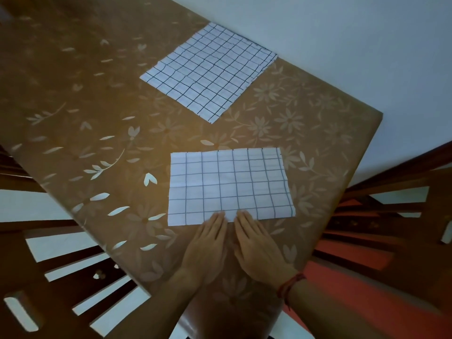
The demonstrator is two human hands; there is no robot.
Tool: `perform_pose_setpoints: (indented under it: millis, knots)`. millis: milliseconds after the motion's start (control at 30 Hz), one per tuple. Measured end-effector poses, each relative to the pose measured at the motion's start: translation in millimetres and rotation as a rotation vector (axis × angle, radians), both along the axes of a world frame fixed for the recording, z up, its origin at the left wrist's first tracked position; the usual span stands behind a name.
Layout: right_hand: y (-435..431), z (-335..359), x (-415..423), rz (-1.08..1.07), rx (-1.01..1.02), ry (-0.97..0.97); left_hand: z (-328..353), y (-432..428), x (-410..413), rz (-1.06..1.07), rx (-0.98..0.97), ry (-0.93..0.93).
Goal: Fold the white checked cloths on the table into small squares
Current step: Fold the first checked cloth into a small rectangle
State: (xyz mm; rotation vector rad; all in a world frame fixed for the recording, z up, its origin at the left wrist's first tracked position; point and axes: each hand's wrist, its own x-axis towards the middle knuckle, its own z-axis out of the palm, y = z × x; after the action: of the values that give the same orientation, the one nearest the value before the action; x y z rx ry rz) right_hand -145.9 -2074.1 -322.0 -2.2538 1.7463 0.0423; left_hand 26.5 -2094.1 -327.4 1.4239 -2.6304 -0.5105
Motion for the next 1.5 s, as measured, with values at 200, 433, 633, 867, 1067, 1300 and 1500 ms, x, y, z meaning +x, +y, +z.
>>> perform_pose_setpoints:
  millis: [200, 433, 633, 867, 1067, 1300, 1500]
  knots:
    - [2, -2, 3, -0.023, 0.019, 0.042, -4, -1, 6, -0.001, 0.024, -0.092]
    - [-9, 2, 31, 0.092, 0.012, -0.025, 0, 4, 23, 0.093, 0.035, -0.092]
    - [-12, -6, 40, 0.067, 0.093, 0.011, -7, 4, 36, 0.159, 0.085, -0.117]
    - [-2, -3, 12, 0.004, 0.074, 0.035, -7, 5, 59, 0.228, 0.122, -0.2]
    - [5, -1, -33, -0.12, 0.151, 0.081, -4, 10, 76, 0.309, 0.119, -0.232]
    - [16, -2, -70, -0.295, 0.162, 0.118, -5, 12, 75, 0.335, 0.113, -0.26]
    - [15, 2, -64, -0.36, 0.179, 0.125, -5, 11, 75, 0.34, 0.11, -0.25]
